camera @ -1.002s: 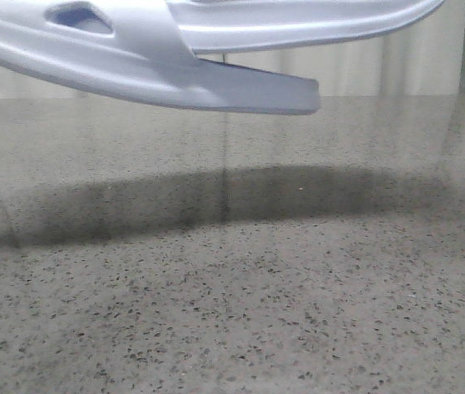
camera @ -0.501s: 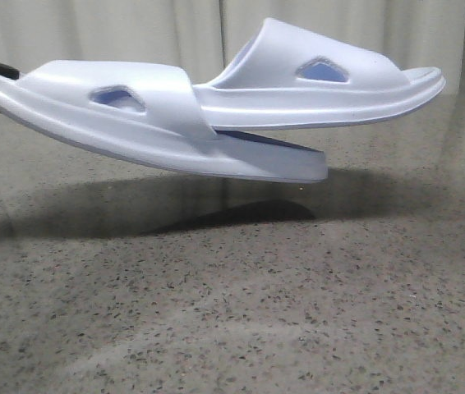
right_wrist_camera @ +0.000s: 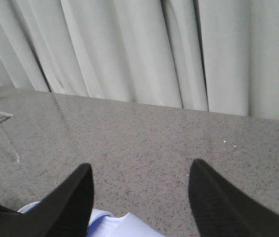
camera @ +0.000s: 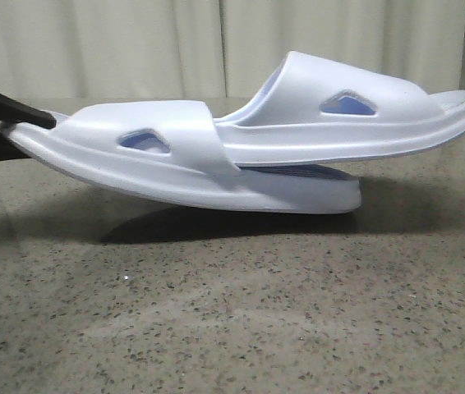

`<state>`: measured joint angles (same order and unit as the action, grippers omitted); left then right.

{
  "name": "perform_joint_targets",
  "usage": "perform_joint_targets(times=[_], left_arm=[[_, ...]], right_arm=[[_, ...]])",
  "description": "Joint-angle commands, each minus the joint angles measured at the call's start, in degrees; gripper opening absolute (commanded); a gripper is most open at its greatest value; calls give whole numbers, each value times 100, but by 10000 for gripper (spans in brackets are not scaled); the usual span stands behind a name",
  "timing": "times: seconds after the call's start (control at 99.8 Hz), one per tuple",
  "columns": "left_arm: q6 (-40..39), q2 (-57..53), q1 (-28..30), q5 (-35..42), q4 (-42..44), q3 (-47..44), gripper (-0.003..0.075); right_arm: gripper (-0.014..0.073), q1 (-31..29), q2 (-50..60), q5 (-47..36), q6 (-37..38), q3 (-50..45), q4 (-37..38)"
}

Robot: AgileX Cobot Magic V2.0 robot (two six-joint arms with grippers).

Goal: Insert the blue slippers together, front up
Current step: 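Slide the right-held slipper into the left-held slipper, lowering both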

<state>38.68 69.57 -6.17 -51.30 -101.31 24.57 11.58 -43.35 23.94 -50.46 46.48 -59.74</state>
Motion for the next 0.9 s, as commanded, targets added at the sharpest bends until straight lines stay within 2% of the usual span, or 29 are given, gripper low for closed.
perform_joint_targets(times=[0.0, 0.461, 0.752, 0.892], left_arm=[[106, -76, -50, -399, -529, 182, 26], [209, -76, -50, -241, -529, 182, 31], [294, -76, -50, -230, -529, 182, 160], [340, -76, -50, -180, -529, 182, 189]], right_arm=[[372, -49, 36, -144, -88, 168, -101], [372, -49, 36, -6, -88, 168, -101], [372, -49, 36, 29, -88, 168, -101], [372, -49, 36, 40, -88, 168, -101]])
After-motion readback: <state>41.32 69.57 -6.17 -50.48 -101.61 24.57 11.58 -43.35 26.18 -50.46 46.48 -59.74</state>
